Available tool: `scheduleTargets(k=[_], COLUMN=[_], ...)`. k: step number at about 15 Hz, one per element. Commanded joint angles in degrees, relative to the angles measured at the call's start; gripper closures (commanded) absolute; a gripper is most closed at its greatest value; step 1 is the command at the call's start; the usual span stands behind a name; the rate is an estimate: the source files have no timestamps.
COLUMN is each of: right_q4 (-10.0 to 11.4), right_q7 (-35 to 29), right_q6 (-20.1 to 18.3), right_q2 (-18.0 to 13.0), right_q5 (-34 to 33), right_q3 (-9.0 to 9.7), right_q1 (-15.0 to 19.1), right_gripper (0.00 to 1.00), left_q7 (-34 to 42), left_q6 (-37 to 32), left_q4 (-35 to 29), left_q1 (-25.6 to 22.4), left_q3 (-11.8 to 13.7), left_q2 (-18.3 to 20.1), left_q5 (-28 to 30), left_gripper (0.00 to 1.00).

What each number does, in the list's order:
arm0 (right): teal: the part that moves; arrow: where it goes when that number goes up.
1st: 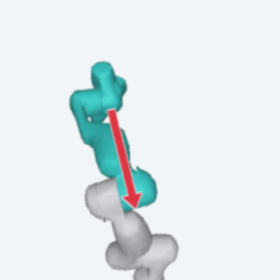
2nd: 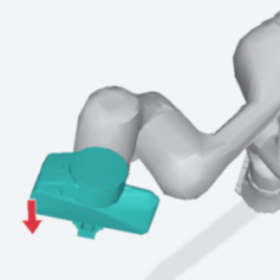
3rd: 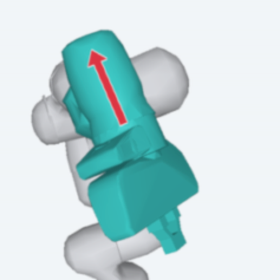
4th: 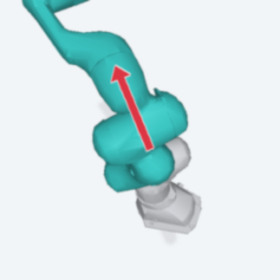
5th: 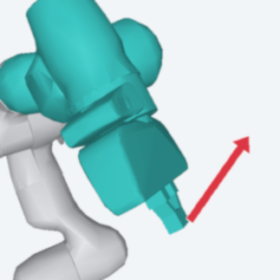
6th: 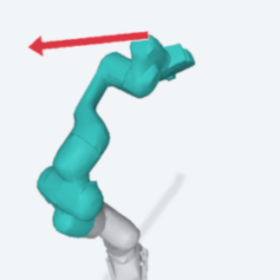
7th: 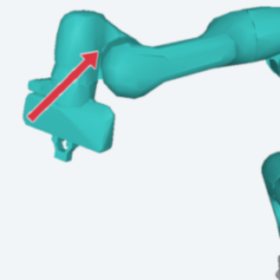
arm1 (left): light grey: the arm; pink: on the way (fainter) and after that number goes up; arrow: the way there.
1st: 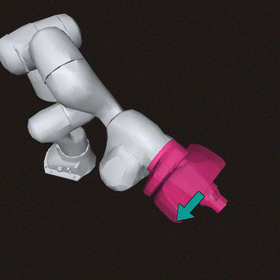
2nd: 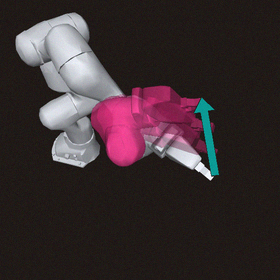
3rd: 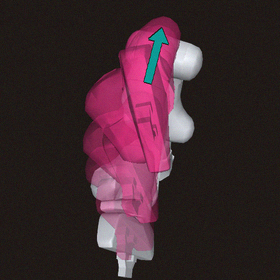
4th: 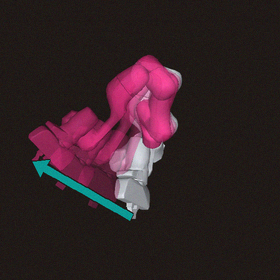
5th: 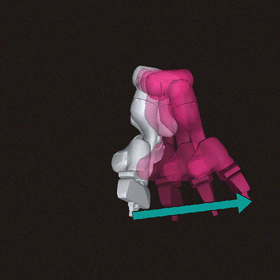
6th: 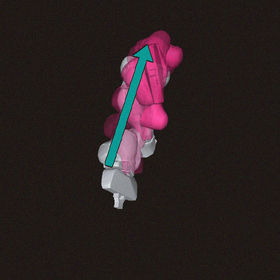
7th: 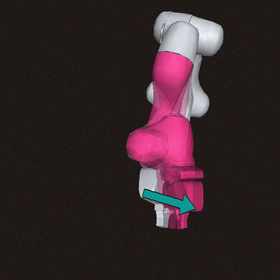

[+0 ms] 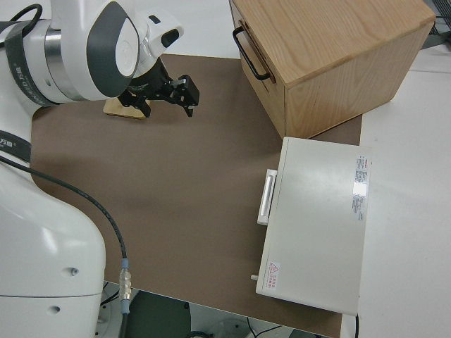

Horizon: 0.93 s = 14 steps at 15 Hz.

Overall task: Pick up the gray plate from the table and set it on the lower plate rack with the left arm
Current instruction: 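Lower the gray plate into the rack's lower slot with the left gripper, then open the left gripper and withdraw it from the plate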

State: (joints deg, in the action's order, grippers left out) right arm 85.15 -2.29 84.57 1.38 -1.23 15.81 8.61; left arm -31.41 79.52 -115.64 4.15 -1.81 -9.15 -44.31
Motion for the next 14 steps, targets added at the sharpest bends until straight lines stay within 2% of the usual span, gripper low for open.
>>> scheduleTargets(k=[1,3,7,9,11,14], right_q4=[-0.51,-0.51,-0.51,-0.51,-0.51,-0.51], right_q7=[-0.69,-0.69,-0.69,-0.69,-0.69,-0.69], right_q6=[-0.72,-0.72,-0.72,-0.81,-0.81,-0.81], right_q2=[-0.15,-0.15,-0.07,-0.15,-0.07,-0.15], right_q5=[-0.08,-0.08,-0.08,-0.08,-0.08,-0.08], right_q3=[0.98,0.98,0.98,0.98,0.98,0.98], right_q1=[1.06,1.06,1.06,1.06,1.06,1.06], right_gripper=[0.017,0.017,0.017,0.017,0.017,0.017], left_q7=[-1.19,-1.2,-1.11,-0.76,-0.41,0.21], left_q6=[0.64,-0.06,-1.64,-1.56,-0.95,3.17], left_q4=[4.97,8.14,10.61,12.45,15.69,18.34], left_q1=[0.16,0.16,0.69,-0.01,-0.28,-1.34], left_q3=[0.49,0.49,0.05,0.31,1.19,4.08], left_q2=[0.36,1.06,4.39,6.15,6.51,6.86], left_q5=[7.63,11.6,17.49,23.27,26.89,32.87], left_gripper=[0.01,0.01,0.01,0.01,0.01,0.01])
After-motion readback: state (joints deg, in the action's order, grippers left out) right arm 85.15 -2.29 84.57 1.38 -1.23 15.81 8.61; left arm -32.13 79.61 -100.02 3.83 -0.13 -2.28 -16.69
